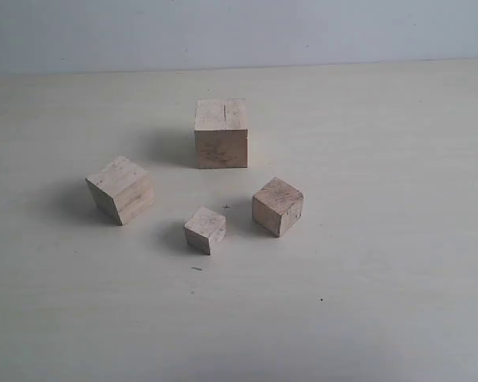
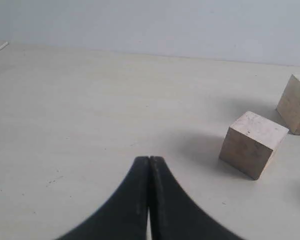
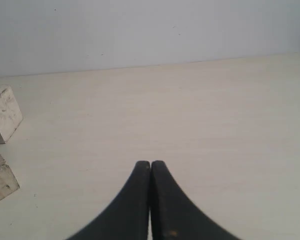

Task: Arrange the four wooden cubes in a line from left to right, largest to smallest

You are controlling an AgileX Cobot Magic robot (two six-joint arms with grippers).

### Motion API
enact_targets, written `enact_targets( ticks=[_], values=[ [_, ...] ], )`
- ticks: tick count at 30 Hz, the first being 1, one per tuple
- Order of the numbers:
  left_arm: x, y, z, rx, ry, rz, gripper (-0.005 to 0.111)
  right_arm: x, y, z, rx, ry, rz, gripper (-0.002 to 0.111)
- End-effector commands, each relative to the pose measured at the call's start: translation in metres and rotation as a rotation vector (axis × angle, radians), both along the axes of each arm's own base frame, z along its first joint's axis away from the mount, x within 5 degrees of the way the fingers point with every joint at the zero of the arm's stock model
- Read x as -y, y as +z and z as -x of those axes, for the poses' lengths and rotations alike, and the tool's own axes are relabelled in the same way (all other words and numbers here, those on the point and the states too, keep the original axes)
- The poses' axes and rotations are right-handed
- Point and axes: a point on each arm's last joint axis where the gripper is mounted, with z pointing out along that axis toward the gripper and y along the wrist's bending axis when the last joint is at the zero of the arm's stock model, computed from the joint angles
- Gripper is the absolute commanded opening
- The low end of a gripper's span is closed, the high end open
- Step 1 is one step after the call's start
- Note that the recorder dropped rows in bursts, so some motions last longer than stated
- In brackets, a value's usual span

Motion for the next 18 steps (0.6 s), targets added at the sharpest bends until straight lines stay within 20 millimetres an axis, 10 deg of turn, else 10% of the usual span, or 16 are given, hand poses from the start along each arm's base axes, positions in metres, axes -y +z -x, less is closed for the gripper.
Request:
enact_targets(
  ticks=[1,18],
  values=[
    [0.0004,0.0001,0.0001,0.009,-0.005,0.004,0.0,0.0,-0.0006,0.0001,0.008,0.002,0.001,0.0],
    [0.0004,0.0001,0.0001,0.009,-0.005,0.004,0.0,0.0007,0.008,-0.0018,0.104,-0.009,-0.012,0.0]
  ],
)
